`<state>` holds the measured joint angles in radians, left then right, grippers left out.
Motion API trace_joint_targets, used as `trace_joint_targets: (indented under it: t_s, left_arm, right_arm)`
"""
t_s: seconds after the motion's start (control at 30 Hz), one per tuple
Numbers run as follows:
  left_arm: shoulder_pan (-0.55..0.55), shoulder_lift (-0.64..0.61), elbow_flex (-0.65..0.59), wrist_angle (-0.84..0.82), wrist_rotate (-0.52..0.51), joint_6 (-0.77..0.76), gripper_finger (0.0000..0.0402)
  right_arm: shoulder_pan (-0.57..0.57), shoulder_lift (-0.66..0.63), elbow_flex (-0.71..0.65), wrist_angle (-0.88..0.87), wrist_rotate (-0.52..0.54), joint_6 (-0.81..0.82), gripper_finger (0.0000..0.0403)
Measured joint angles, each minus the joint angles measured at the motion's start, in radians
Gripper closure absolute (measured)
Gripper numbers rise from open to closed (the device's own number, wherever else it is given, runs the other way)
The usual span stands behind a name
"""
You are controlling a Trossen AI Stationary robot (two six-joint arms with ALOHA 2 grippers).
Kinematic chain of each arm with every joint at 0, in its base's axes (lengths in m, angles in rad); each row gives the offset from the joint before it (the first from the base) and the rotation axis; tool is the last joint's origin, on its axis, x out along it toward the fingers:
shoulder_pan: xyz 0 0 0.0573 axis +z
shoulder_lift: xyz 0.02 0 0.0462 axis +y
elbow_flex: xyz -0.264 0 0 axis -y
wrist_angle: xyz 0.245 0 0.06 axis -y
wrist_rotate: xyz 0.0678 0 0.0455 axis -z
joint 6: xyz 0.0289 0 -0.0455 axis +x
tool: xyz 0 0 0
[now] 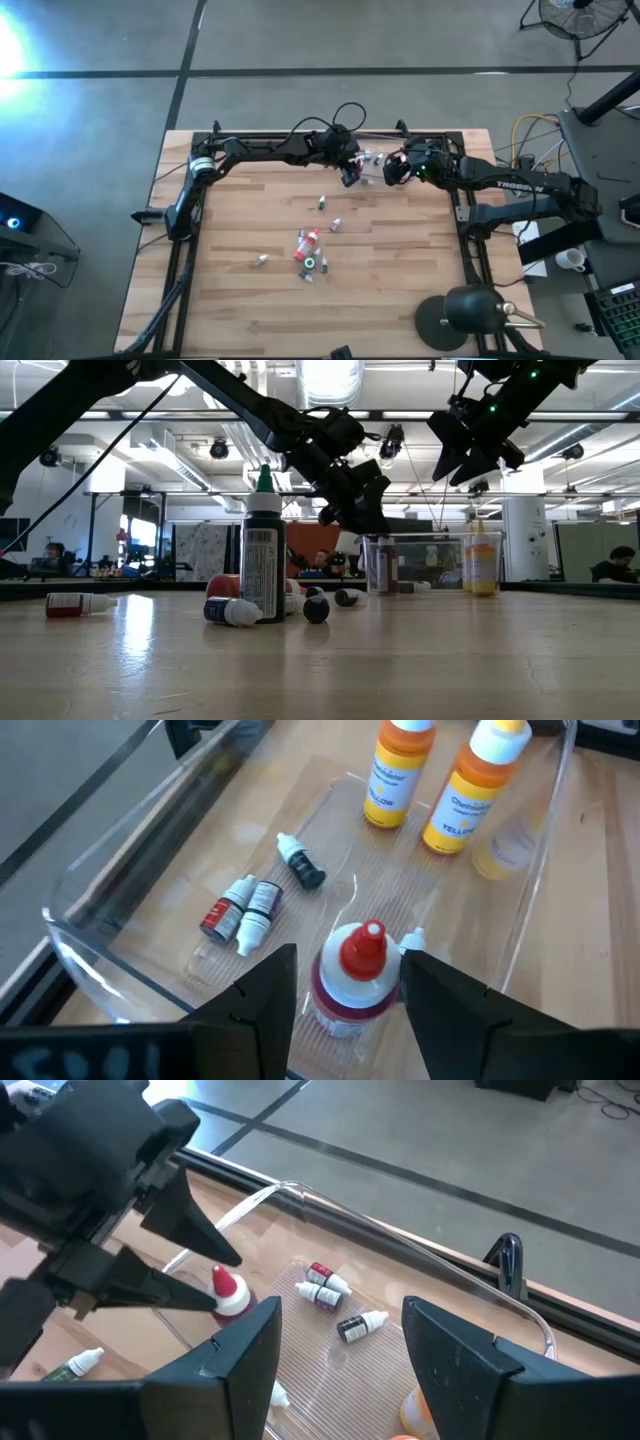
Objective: Pick & Place food coloring
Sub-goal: Put the large red food coloring bottle into the transparent bin, then put the large green food coloring bottle into the transparent bin
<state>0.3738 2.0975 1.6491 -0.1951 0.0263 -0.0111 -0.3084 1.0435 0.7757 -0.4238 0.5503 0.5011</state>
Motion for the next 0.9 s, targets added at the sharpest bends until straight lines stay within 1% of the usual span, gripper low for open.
trace_joint_targets:
  t_s: [0.2,0.5,0.6,0.73,0.83,0.9]
  left_arm:
    - [0.0,-0.022,0.0,-0.047,-0.003,-0.025,0.0248]
    - [-0.004,-0.144,0.002,-0.101,-0.027,-0.028,0.0248]
    - [-0.004,-0.195,-0.001,-0.227,-0.03,-0.032,0.0248]
    - [-0.008,-0.241,-0.008,-0.472,-0.029,-0.02,0.0248]
    - [-0.03,-0.28,-0.062,-0.581,-0.032,0.065,0.0248]
    - [-0.067,-0.337,-0.119,-0.592,-0.03,0.145,0.0248]
  right_arm:
    - [0.0,0.0,0.0,-0.015,-0.001,0.0,0.02]
    - [0.0,0.0,0.0,-0.014,-0.003,-0.03,0.02]
    - [0.0,0.0,0.0,-0.014,-0.009,-0.034,0.02]
    - [0.0,0.0,0.0,-0.014,-0.025,-0.038,0.02]
    - [0.0,0.0,0.0,-0.015,-0.036,-0.063,0.02]
    - [0.0,0.0,0.0,-0.017,-0.048,-0.085,0.02]
